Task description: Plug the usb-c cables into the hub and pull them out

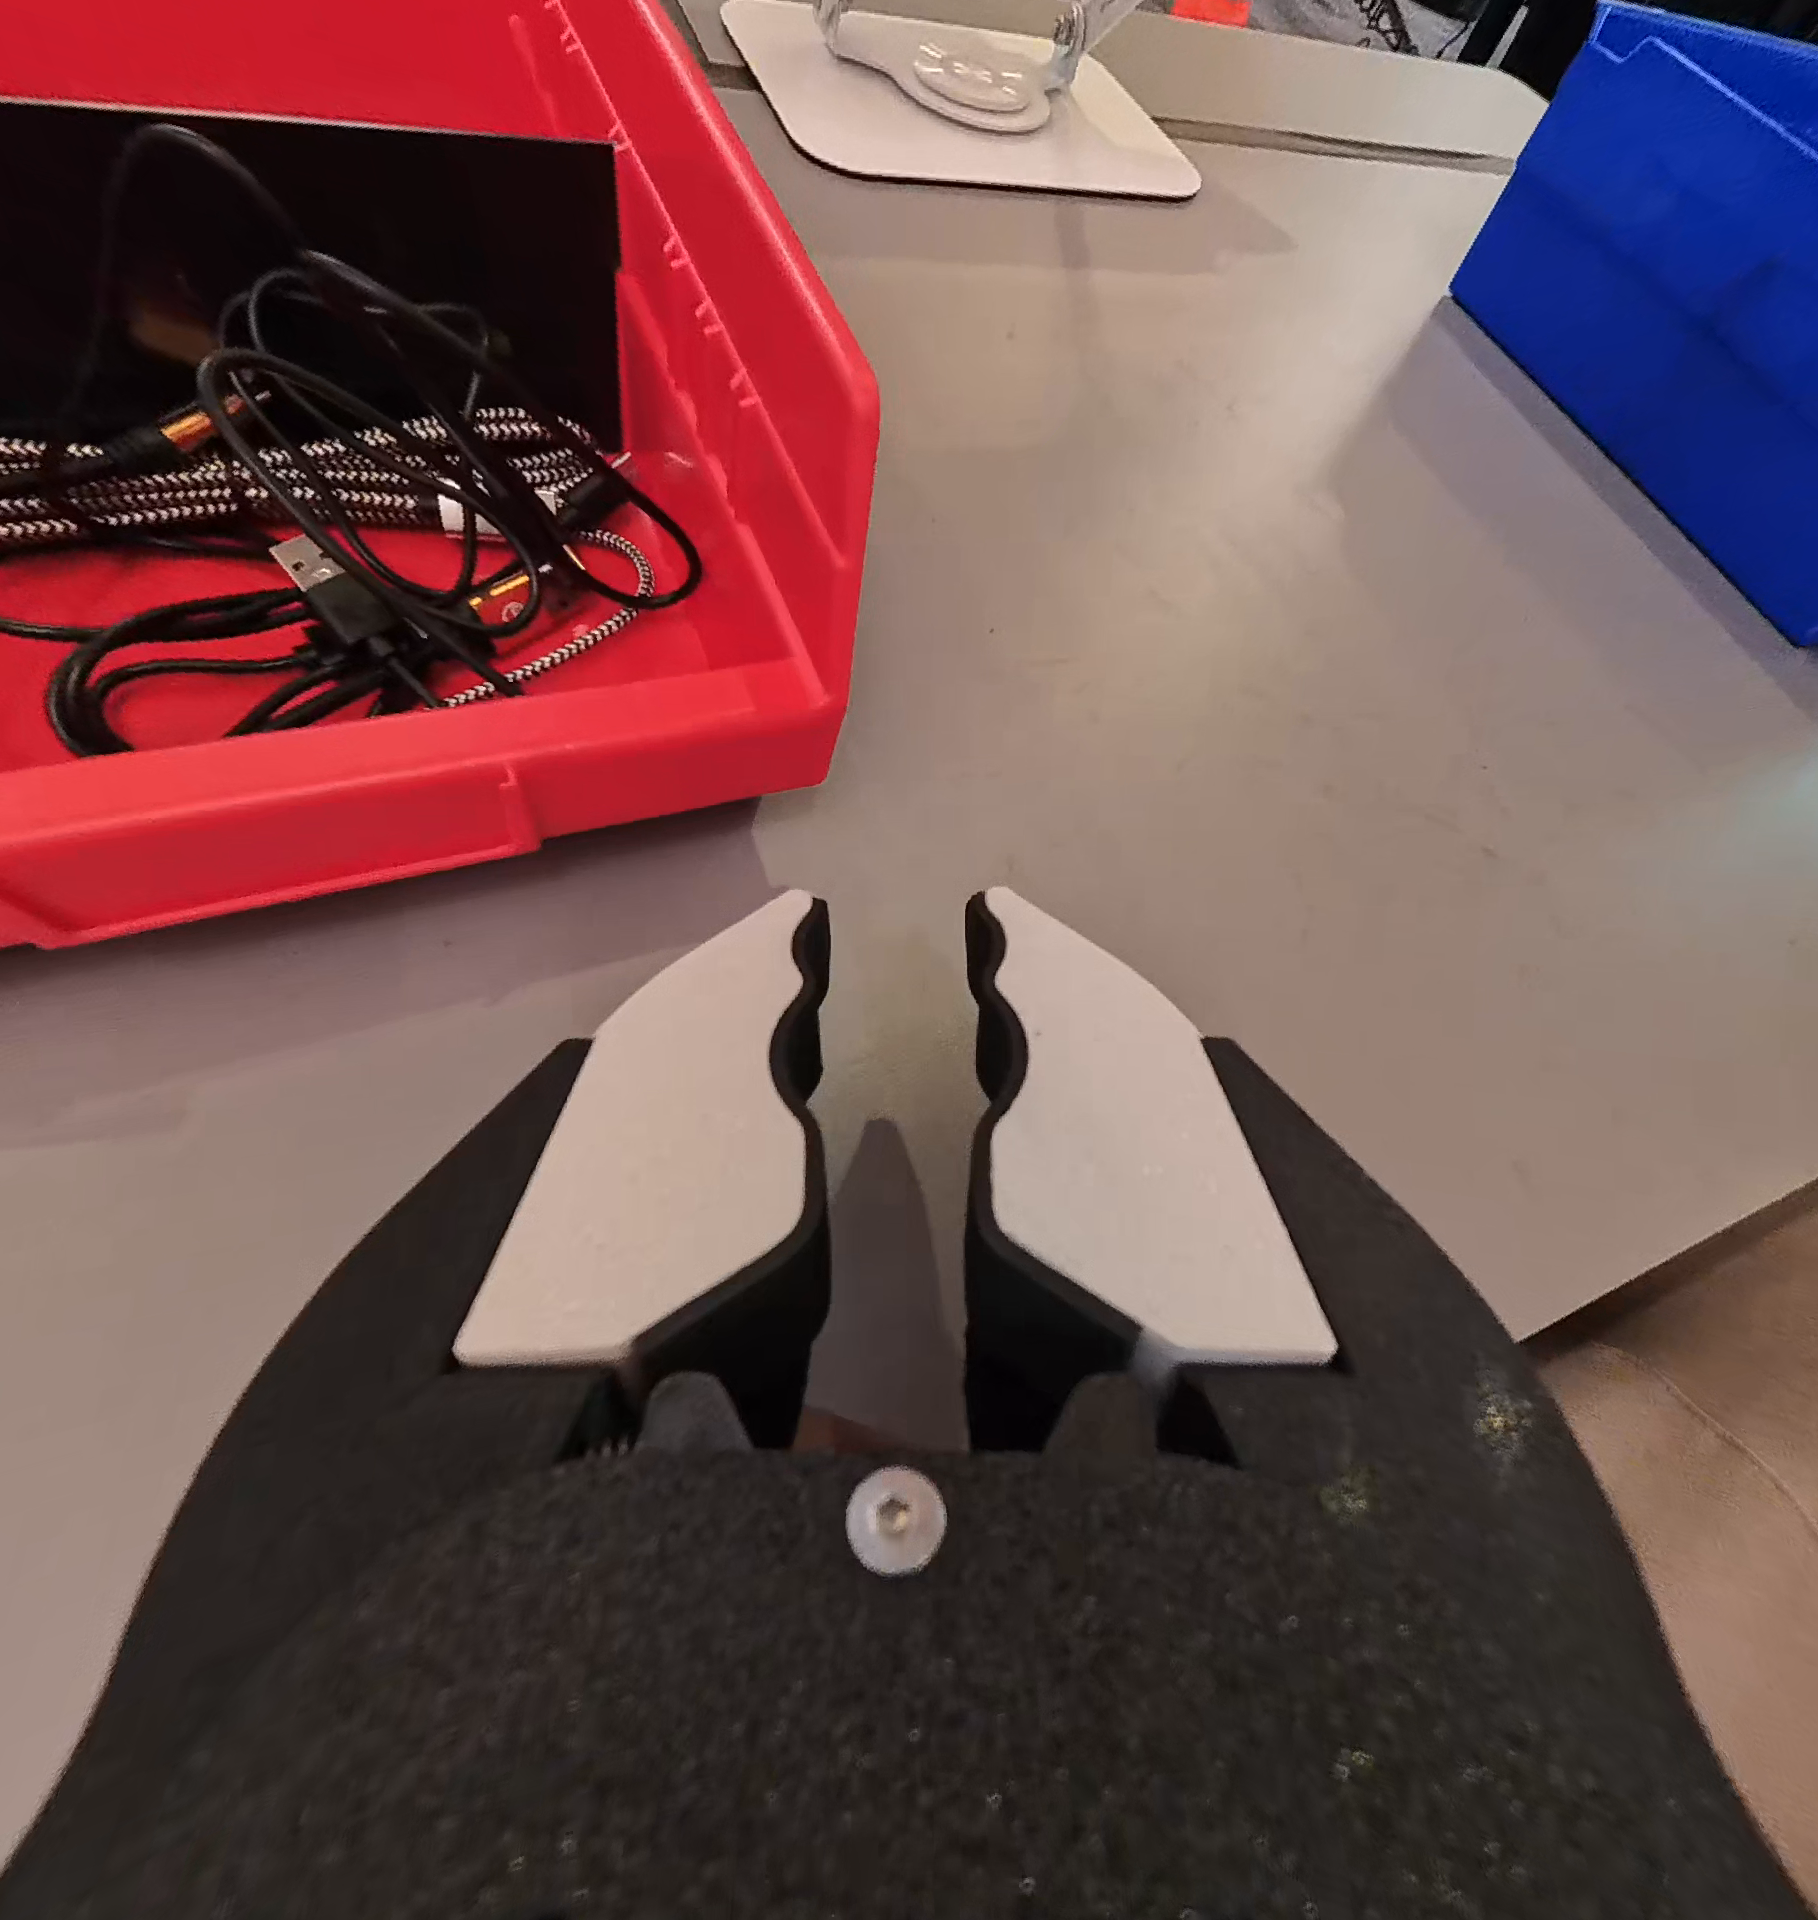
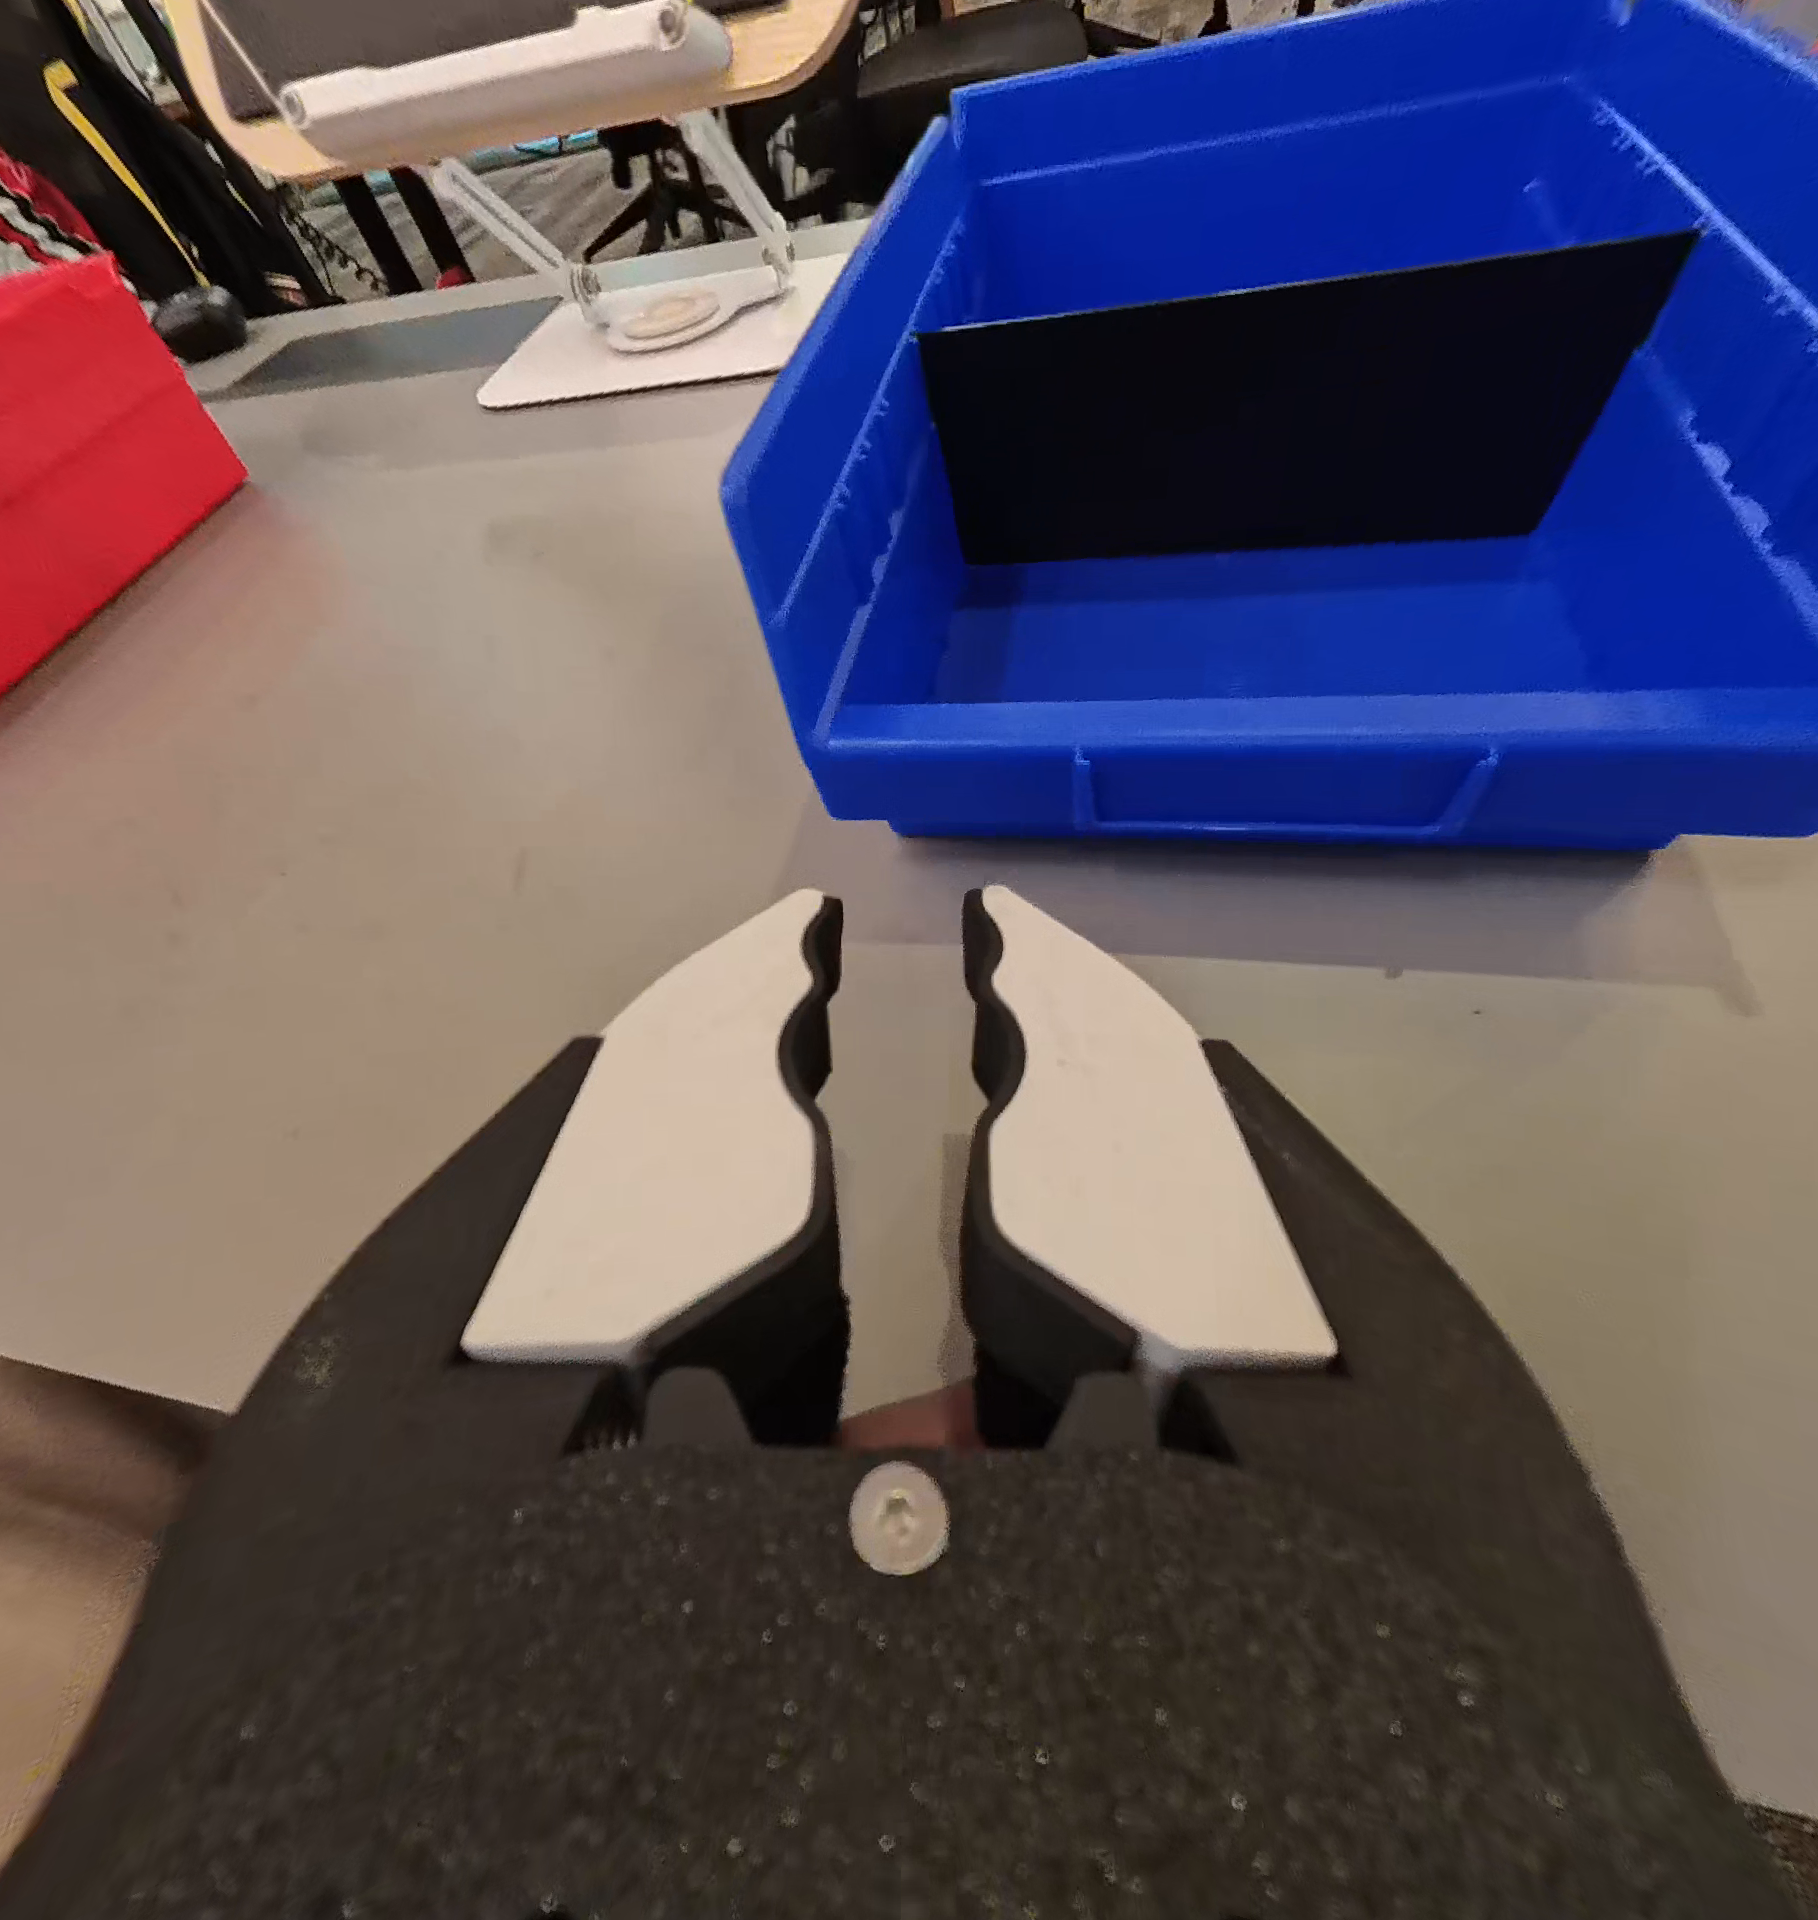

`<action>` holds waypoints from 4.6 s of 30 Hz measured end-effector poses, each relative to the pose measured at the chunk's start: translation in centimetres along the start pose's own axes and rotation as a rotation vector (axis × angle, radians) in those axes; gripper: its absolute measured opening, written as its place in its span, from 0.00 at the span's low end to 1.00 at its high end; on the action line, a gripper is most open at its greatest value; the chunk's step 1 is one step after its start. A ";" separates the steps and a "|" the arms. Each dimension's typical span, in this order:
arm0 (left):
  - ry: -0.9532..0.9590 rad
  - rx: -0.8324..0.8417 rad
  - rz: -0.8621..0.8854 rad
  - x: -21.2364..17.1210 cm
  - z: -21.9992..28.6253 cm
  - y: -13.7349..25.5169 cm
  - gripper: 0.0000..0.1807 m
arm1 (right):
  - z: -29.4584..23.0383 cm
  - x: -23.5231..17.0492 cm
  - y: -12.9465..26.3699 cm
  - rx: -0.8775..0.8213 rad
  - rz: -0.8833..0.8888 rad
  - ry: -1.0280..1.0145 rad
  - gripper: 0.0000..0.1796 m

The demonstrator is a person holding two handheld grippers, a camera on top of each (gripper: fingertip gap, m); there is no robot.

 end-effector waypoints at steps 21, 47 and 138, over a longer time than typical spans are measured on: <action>-0.037 -0.007 -0.042 -0.4 0.4 -0.5 0.14 | -1.3 0.2 -0.2 0.013 -0.004 0.079 0.11; -0.685 0.034 -0.260 16.0 -2.1 -2.8 0.16 | -2.1 0.0 -0.3 0.075 -0.019 0.078 0.11; -0.577 -0.501 0.227 7.3 22.3 -1.3 0.01 | -11.2 7.6 -2.4 1.080 0.491 -0.670 0.23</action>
Point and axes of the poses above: each gripper's, where its closed fingertips meet, y back along the fingers, x out of its top, z = x × y across the jaws, the point moved 7 cm from there along y, back along the fingers, and after that the axes turned 14 degrees about y, right-handed, at the moved point
